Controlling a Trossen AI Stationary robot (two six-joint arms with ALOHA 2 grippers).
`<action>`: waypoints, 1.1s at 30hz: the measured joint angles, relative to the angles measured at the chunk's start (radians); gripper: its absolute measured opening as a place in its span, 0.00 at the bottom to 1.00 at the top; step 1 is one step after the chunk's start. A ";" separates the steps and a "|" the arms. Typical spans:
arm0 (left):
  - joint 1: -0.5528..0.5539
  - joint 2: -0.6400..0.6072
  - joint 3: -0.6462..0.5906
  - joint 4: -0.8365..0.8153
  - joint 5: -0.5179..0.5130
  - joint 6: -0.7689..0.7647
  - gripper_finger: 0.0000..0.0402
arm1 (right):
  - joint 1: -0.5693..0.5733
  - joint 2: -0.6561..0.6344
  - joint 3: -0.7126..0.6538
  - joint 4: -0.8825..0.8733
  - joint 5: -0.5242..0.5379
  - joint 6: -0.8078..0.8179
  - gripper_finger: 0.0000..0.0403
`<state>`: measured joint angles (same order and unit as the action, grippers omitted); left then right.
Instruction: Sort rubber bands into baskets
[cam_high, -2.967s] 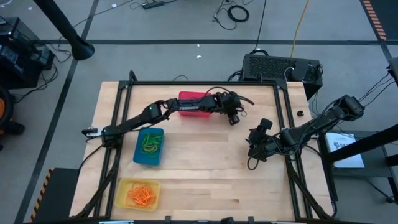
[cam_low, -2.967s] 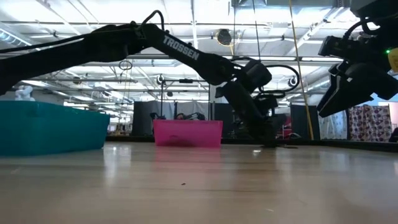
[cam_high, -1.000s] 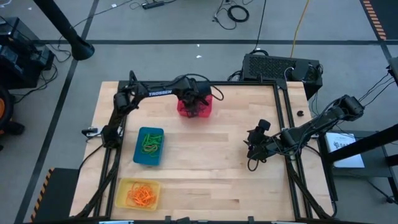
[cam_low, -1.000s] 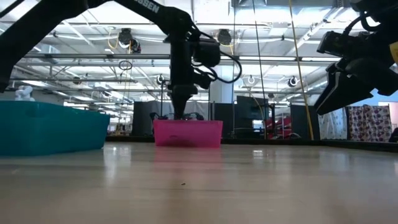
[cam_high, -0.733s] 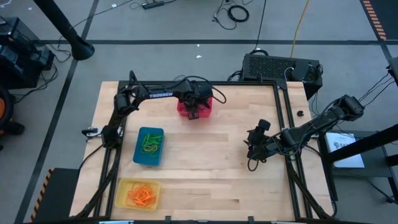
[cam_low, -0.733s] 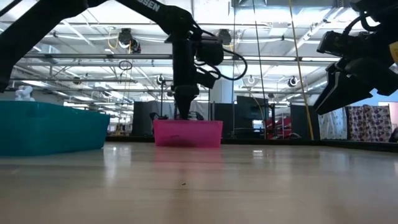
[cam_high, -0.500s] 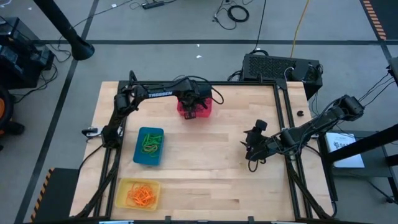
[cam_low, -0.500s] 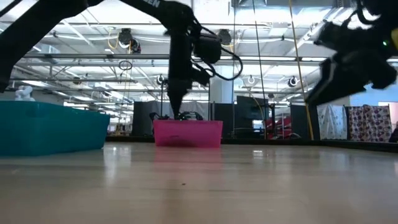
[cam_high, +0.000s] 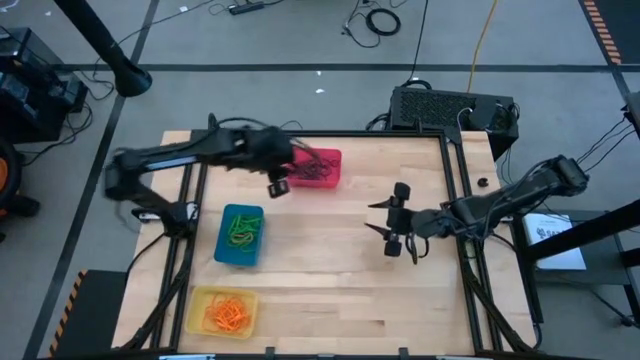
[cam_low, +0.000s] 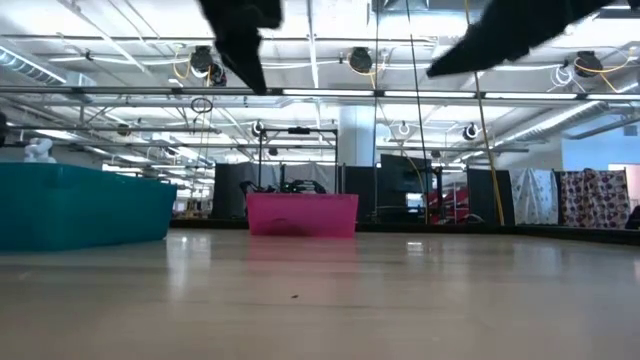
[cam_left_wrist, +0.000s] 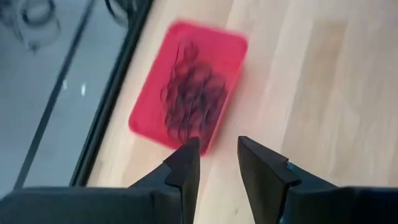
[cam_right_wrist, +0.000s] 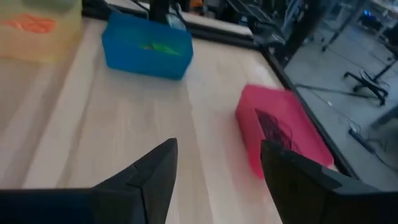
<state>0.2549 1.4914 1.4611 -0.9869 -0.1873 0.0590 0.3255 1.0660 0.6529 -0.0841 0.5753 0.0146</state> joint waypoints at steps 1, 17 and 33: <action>-0.006 -0.056 -0.064 0.064 0.005 0.000 0.29 | -0.005 0.000 0.018 -0.004 -0.008 -0.015 0.55; -0.022 -0.636 -0.861 0.976 0.277 0.007 0.29 | -0.068 -0.264 0.201 -0.410 -0.084 -0.067 0.03; -0.022 -0.692 -1.375 1.666 0.297 -0.054 0.29 | -0.075 -0.662 -0.273 -0.106 -0.109 0.079 0.00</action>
<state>0.2333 0.7996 0.0859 0.6787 0.1101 0.0052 0.2501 0.4039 0.3796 -0.1898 0.4662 0.0937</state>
